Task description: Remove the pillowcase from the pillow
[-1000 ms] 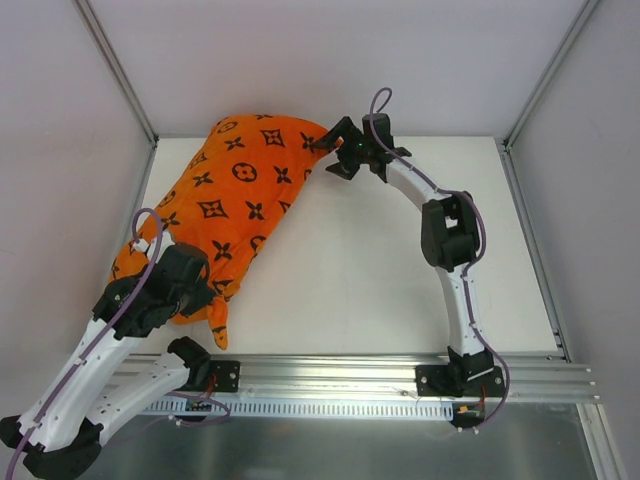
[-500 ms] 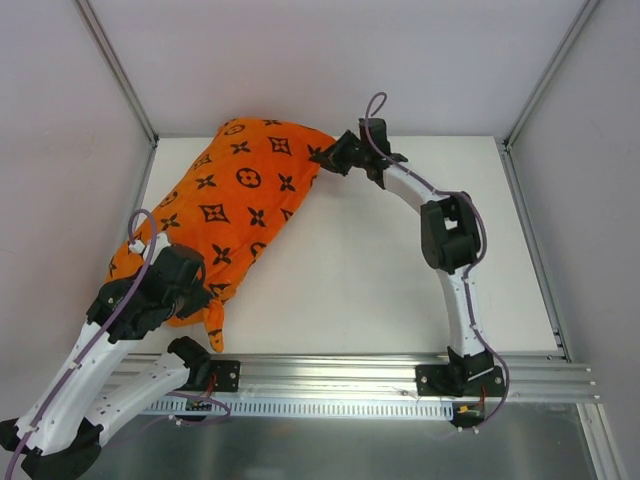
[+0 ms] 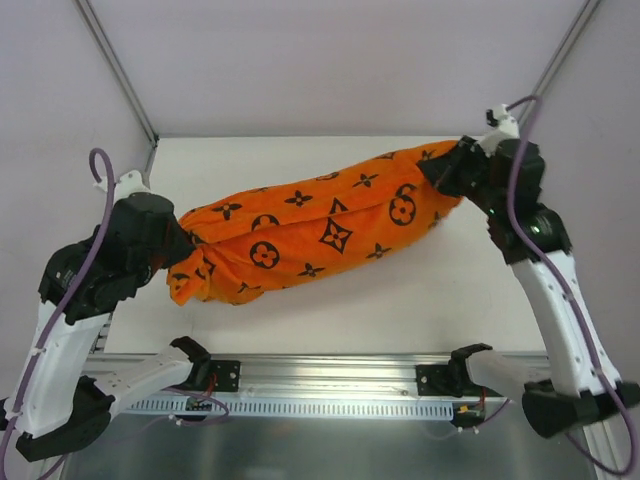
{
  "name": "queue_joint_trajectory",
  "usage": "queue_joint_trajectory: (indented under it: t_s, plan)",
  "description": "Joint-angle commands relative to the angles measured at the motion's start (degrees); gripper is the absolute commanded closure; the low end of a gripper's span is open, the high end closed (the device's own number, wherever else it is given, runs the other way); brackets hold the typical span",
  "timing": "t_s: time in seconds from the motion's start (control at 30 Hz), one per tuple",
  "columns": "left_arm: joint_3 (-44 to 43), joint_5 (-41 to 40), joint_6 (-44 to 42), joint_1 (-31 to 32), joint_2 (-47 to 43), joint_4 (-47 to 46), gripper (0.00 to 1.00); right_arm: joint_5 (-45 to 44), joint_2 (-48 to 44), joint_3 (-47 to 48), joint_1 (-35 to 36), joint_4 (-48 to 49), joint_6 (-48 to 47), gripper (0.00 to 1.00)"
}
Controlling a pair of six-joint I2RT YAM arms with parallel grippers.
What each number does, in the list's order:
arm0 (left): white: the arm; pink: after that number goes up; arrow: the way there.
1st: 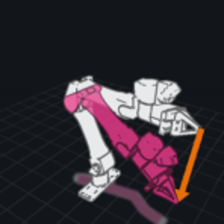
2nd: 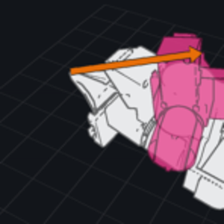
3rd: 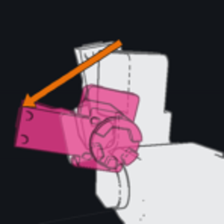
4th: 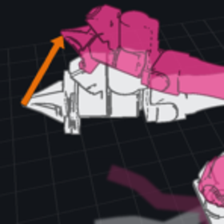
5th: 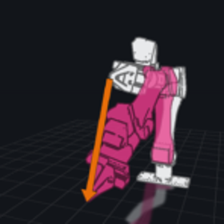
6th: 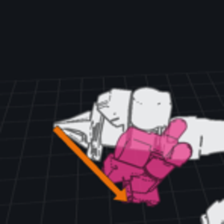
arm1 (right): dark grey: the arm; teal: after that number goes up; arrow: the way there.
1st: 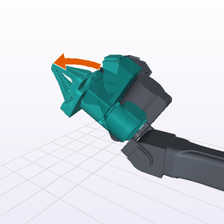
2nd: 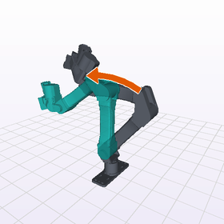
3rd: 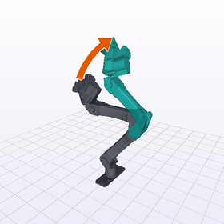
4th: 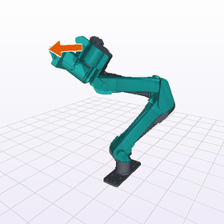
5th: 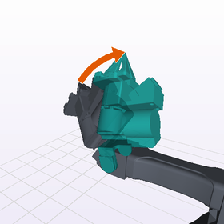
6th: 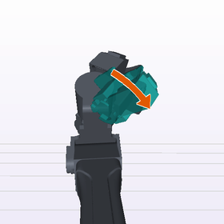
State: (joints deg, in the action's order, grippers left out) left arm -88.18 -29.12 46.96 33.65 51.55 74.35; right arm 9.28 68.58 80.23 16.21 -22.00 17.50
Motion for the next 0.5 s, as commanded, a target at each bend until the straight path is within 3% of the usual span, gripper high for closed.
queue_joint_trajectory:
  t_s: [0.0,0.07,0.2,0.37,0.47]
  plan:
    - [-9.52,-7.44,-5.55,-0.25,-0.48,-3.85,1.00,-8.92,-12.56,-0.51,1.72,-14.09,-16.06,0.99]
    - [-12.09,-7.35,-6.35,-0.25,-1.01,-4.56,1.00,-11.38,-19.84,0.54,1.72,-17.19,-18.80,0.99]
    - [-16.76,-4.54,-9.07,-0.25,-5.47,-6.84,1.00,-7.45,-29.01,5.63,1.81,-23.96,-22.33,0.99]
    - [-9.59,-3.04,-8.29,-0.25,-13.04,-12.55,1.00,-8.92,-37.89,2.24,1.81,-21.52,-23.74,1.00]
    - [-5.08,-3.74,-7.94,-0.25,-12.54,-15.10,1.00,-12.70,-36.42,-0.24,1.64,-20.72,-22.86,0.99]
